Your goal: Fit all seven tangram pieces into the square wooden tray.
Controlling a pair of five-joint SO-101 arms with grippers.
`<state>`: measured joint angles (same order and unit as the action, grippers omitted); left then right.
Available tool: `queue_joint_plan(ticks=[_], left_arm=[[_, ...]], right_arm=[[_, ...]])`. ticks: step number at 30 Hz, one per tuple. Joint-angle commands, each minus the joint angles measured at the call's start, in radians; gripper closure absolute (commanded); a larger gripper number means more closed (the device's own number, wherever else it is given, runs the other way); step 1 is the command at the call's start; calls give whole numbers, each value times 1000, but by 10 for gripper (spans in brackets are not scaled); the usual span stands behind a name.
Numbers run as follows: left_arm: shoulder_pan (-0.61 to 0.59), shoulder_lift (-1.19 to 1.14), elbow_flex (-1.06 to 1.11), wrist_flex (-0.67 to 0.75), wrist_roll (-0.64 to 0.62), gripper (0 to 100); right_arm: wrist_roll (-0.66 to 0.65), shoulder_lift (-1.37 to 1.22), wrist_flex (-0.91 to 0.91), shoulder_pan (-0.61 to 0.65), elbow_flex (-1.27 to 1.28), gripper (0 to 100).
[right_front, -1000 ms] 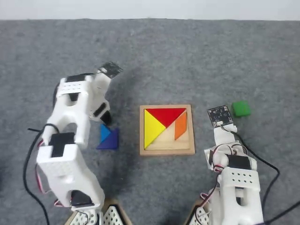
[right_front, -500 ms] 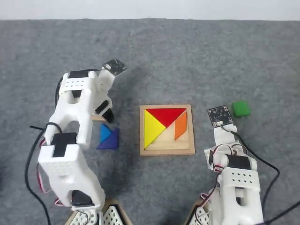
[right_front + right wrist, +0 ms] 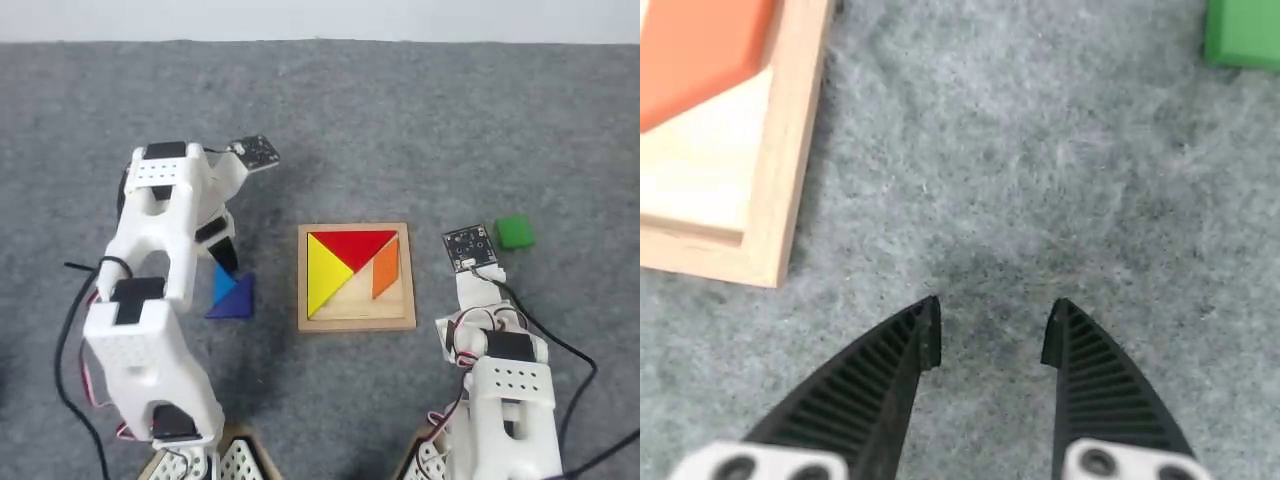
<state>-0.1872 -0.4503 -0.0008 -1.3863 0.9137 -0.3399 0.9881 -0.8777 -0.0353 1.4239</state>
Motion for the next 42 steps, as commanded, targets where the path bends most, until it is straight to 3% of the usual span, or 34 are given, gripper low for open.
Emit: queue_joint_plan(ticks=[1,7,14,21,33,42], left_arm=[[-17,-58,-160,-48,17,731],[-41,-267,-387,-186,21,733],[-44,-373,-501,-265,44,790],[-40,-381,-509,-265,-35,948],[94,-276,-510,-272,-387,974],[227,-91,-509,-353,-601,975]], right_arm=[[-9,19,8,7,-28,805],[-9,19,8,7,-28,805],[-9,19,8,7,-28,805],[-9,19,8,7,-28,805],[-9,19,8,7,-28,805],[-9,19,8,7,-28,805]])
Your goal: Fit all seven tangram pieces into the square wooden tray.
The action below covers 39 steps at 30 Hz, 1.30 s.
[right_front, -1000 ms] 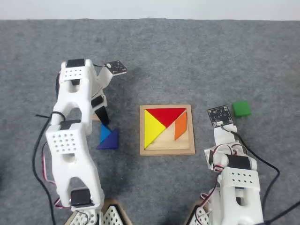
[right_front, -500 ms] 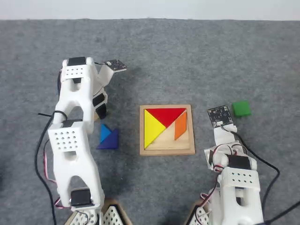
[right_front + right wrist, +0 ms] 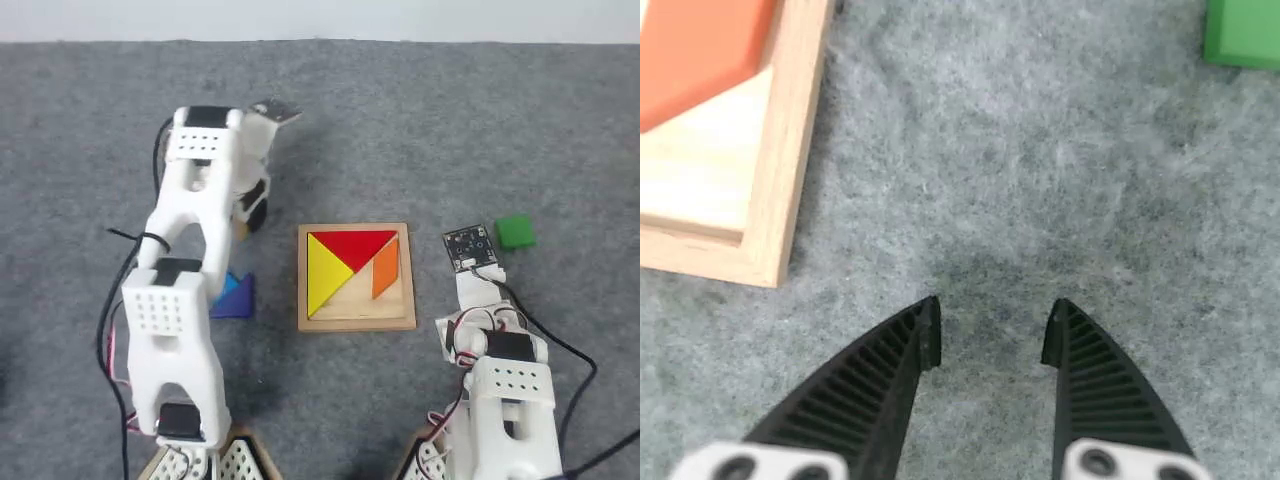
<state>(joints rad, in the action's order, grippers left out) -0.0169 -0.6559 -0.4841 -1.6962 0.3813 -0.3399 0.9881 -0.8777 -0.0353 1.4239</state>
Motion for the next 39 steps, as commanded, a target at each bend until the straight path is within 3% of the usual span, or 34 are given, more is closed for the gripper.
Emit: queue_joint_plan(ticks=[1,9,17,27,33,39], left_arm=[[74,126,-22,-49,-95,975],[288,74,-19,-57,-311,975],[479,34,-24,-41,-462,975],[572,26,-18,-20,-500,969],[565,26,-7,-26,-502,836],[559,26,27,-18,-499,829]], right_arm=[[-9,19,8,7,-28,805],[-9,27,8,-13,-28,805],[-8,21,8,-213,-84,805],[-5,19,8,-225,-89,805],[-5,19,10,-225,-87,805],[-5,19,10,-223,-86,805]])
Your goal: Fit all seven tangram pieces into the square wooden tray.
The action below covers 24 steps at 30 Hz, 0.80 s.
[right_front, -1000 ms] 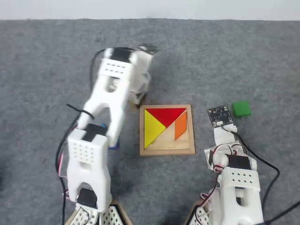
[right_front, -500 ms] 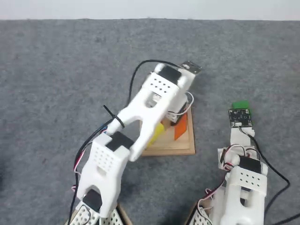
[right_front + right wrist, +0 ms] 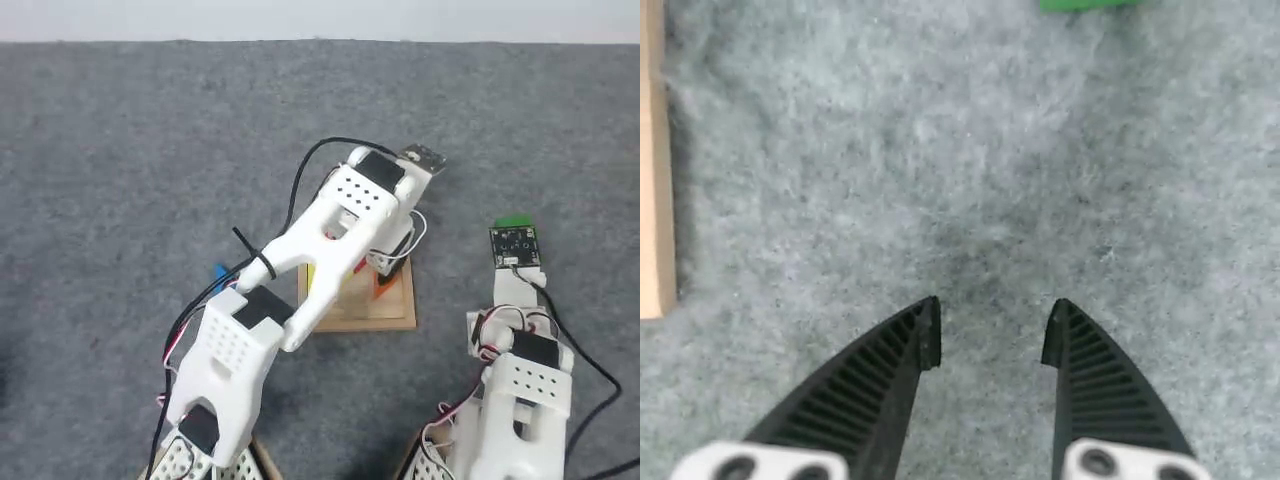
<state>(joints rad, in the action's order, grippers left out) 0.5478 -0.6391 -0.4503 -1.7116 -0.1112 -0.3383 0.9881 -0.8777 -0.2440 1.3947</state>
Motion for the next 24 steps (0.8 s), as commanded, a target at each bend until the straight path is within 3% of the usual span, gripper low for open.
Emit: queue_joint_plan(ticks=[1,7,14,18,24], left_arm=[[-6,9,-10,-3,-6,829],[-61,11,-8,9,37,830],[-40,137,53,-34,138,861],[-5,348,280,35,180,869],[-58,709,746,302,290,867]], right_arm=[[-6,19,10,-15,-57,805],[-8,19,10,1,-55,805],[-9,19,8,33,-44,805],[-11,19,8,35,-44,805],[-32,18,-12,84,-43,805]])
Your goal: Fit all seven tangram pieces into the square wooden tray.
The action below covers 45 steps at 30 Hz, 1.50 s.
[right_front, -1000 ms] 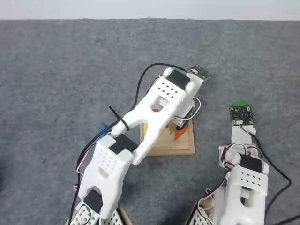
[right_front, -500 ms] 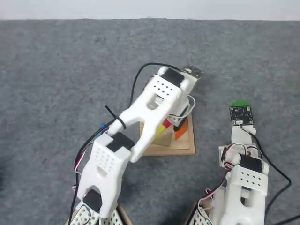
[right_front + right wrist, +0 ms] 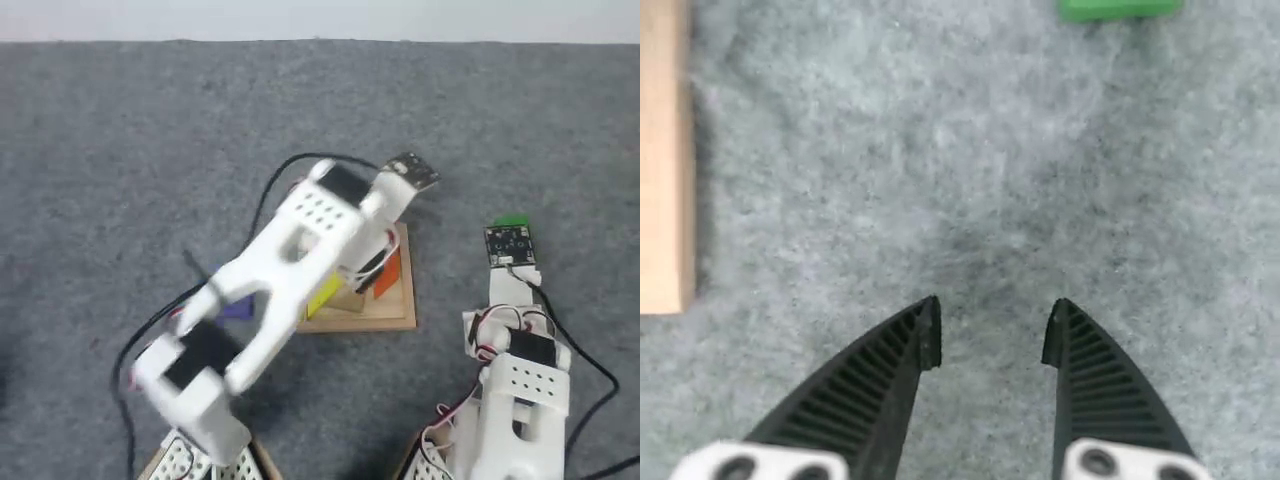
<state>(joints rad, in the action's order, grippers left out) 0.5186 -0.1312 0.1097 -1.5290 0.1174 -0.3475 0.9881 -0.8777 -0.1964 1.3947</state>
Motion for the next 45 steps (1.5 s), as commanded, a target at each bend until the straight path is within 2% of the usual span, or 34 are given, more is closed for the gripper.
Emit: queue_joint_plan(ticks=[1,7,15,24,31,35,39,45], left_arm=[[-34,226,236,144,83,867],[-20,157,297,173,158,829],[115,-8,277,255,166,815],[64,-189,147,279,166,815],[80,-187,15,98,167,816],[75,-173,-47,44,169,816],[71,-146,-47,83,170,816],[54,-232,-51,175,172,816]], right_arm=[[-23,18,-21,48,-44,805],[-21,18,-24,61,-44,805],[-23,18,-18,5,-46,805],[-25,18,-18,7,-48,805],[-26,18,-16,7,-46,805],[-26,18,-16,7,-46,805],[-26,18,-16,8,-46,805],[-26,18,-16,8,-44,805]])
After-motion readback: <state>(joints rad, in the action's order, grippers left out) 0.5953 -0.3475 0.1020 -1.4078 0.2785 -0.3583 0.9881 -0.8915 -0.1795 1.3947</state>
